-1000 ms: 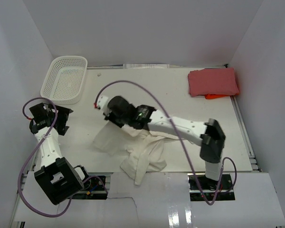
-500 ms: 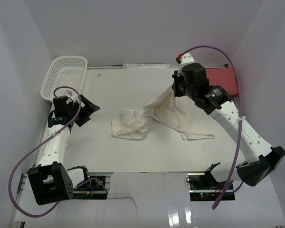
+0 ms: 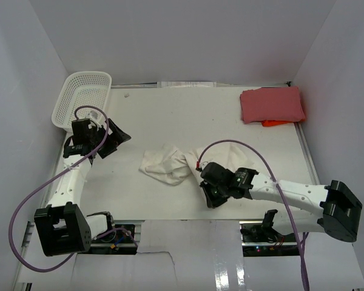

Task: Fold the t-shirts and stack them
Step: Flatten out the tshirt

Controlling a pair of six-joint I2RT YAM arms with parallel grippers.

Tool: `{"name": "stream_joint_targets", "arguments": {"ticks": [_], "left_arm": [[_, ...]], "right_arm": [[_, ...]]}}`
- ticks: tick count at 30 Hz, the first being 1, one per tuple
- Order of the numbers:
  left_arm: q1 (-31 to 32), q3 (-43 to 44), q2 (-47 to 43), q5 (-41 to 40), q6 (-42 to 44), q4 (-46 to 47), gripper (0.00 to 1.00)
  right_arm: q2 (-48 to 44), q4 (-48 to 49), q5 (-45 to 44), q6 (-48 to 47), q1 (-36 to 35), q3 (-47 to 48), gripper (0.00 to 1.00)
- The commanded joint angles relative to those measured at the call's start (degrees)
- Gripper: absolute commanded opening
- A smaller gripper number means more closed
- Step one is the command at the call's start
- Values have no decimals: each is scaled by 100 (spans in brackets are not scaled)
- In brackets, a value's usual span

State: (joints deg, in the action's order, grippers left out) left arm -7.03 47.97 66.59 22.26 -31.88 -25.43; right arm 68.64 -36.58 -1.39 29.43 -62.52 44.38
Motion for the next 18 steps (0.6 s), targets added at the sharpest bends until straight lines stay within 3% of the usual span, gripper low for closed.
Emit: {"name": "stream_joint_targets", "arguments": {"ticks": [1, 3, 5, 7, 8, 11, 14, 18], "left_arm": [[43, 187, 38, 6, 129, -23, 98], [70, 196, 74, 6, 129, -32, 98], [96, 213, 135, 24, 138, -23, 98], [105, 213, 161, 59, 156, -23, 98], [140, 213, 170, 68, 199, -23, 98], [166, 213, 153, 41, 235, -50, 98], [219, 222, 144, 41, 252, -59, 98], [272, 213, 126, 33, 252, -59, 98]], "right_arm": [[-1, 1194, 726, 870, -697, -552, 8], [367, 1634, 833, 924, -954, -571, 14], [562, 1410, 527, 1081, -1095, -414, 38], [414, 1207, -165, 1231, -1087, -290, 50], [143, 1075, -412, 1441, -1052, -272, 64], [-454, 583, -968, 1810, -727, -456, 68], [-903, -208, -1477, 2319, -402, -781, 65], [-1353, -560, -1724, 2724, -269, -1203, 62]]}}
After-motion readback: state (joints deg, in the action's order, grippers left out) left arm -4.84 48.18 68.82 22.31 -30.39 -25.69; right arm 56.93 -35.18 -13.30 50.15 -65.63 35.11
